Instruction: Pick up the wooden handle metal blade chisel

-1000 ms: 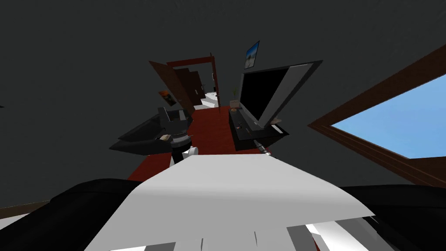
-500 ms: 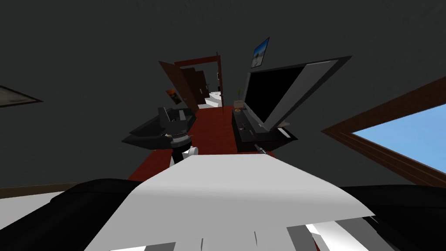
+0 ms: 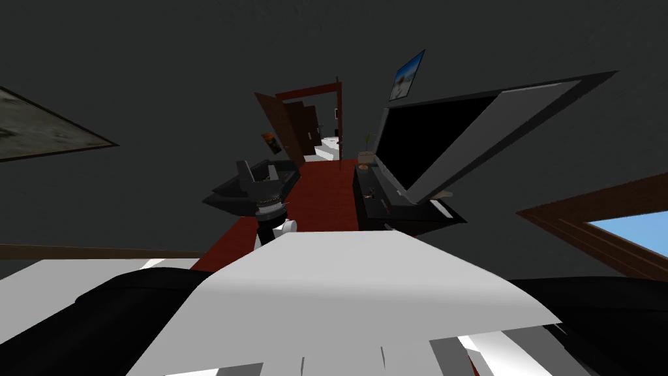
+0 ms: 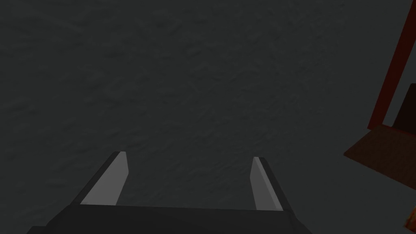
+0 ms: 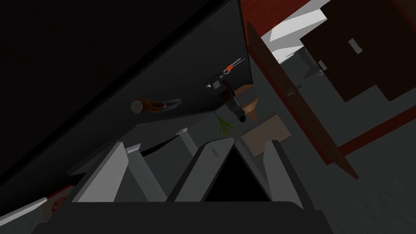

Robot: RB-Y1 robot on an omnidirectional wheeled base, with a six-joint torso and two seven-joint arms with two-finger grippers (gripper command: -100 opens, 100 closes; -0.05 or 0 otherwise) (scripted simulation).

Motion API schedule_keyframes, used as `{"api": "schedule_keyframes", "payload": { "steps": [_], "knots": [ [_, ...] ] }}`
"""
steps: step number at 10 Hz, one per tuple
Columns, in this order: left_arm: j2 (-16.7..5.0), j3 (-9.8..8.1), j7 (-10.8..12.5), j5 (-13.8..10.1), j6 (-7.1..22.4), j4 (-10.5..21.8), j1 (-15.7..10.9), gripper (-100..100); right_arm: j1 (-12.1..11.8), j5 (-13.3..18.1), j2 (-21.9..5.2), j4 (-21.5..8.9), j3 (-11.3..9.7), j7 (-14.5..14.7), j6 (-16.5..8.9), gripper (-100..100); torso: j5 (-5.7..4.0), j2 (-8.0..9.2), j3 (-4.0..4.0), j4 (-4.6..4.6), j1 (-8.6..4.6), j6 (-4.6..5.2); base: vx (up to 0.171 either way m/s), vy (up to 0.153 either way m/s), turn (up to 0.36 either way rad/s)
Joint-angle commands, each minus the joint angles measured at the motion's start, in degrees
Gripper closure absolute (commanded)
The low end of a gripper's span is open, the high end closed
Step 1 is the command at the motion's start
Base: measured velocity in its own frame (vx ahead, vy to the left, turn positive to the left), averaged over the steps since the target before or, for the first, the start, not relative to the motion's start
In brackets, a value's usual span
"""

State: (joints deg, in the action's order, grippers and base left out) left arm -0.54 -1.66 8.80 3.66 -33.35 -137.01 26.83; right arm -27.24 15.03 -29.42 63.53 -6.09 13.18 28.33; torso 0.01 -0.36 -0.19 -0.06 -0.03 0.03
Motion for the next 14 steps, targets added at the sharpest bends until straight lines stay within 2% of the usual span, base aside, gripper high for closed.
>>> {"api": "schedule_keyframes", "payload": {
  "steps": [1, 2, 4, 5, 7, 9, 11, 12, 13, 14],
  "knots": [
    [0.0, 0.00, 0.0, 0.0, 0.0, 0.0, 0.0, 0, 0.2, 0.5, -0.6, -2.9, -0.4, 0.5, -0.5, -100, 0.00, 0.00, 0.00, 0.00, 0.00, 0.00, 0.096, 0.004, 0.166],
    [0.0, 0.00, 0.0, 0.0, 0.0, 0.0, 0.0, 0, 0.2, 0.5, -0.6, -3.0, -0.4, 0.5, -0.5, -100, -0.01, 0.03, 0.00, -0.01, -0.01, 0.03, 0.042, -0.001, -0.007],
    [0.0, 0.00, 0.0, 0.0, 0.0, 0.0, 0.0, 0, 0.2, 1.1, -1.6, -5.9, -1.1, 1.2, -1.0, -100, 0.00, 0.14, 0.07, 0.03, 0.00, -0.01, 0.062, 0.003, 0.174],
    [0.0, -0.01, 0.0, 0.0, 0.0, 0.0, 0.0, 0, 0.1, 1.8, -2.7, -8.8, -1.8, 2.0, -1.4, -100, -0.01, 0.15, 0.07, 0.02, -0.03, 0.05, 0.093, -0.008, 0.176],
    [0.0, -0.01, 0.0, 0.0, 0.0, 0.0, 0.0, 0, 0.1, 1.8, -2.7, -8.8, -1.8, 2.0, -1.4, -100, -0.01, 0.07, 0.03, 0.00, -0.06, 0.04, 0.063, -0.013, 0.065],
    [0.0, 0.00, 0.0, 0.0, 0.0, 0.0, 0.0, 0, 0.1, 2.4, -3.7, -11.5, -2.5, 2.8, -1.8, -100, -0.01, 0.12, 0.06, 0.03, -0.05, 0.00, 0.074, -0.010, 0.171],
    [0.0, 0.00, 0.0, 0.0, 0.0, 0.0, 0.0, 0, 0.0, 3.4, -5.5, -16.5, -3.9, 4.3, -2.6, -100, -0.01, 0.02, 0.01, 0.00, -0.03, 0.01, 0.128, -0.017, 0.259],
    [0.0, -0.01, 0.0, 0.0, 0.0, 0.0, 0.0, 0, 0.0, 3.4, -5.5, -16.5, -3.9, 4.3, -2.6, -100, -0.01, -0.14, -0.08, -0.03, -0.11, 0.02, 0.131, -0.034, 0.093],
    [0.0, -0.01, 0.0, 0.0, 0.0, 0.0, 0.0, 0, 0.0, 3.8, -6.4, -18.8, -4.6, 5.1, -3.0, -100, -0.02, -0.12, -0.08, -0.04, -0.11, 0.05, 0.116, -0.014, 0.168],
    [0.0, -0.01, 0.0, 0.0, 0.0, 0.0, 0.0, 0, 0.0, 3.8, -6.4, -18.8, -4.6, 5.1, -3.0, -100, -0.01, -0.08, -0.06, -0.03, -0.04, 0.03, 0.095, -0.020, 0.098]
  ]
}}
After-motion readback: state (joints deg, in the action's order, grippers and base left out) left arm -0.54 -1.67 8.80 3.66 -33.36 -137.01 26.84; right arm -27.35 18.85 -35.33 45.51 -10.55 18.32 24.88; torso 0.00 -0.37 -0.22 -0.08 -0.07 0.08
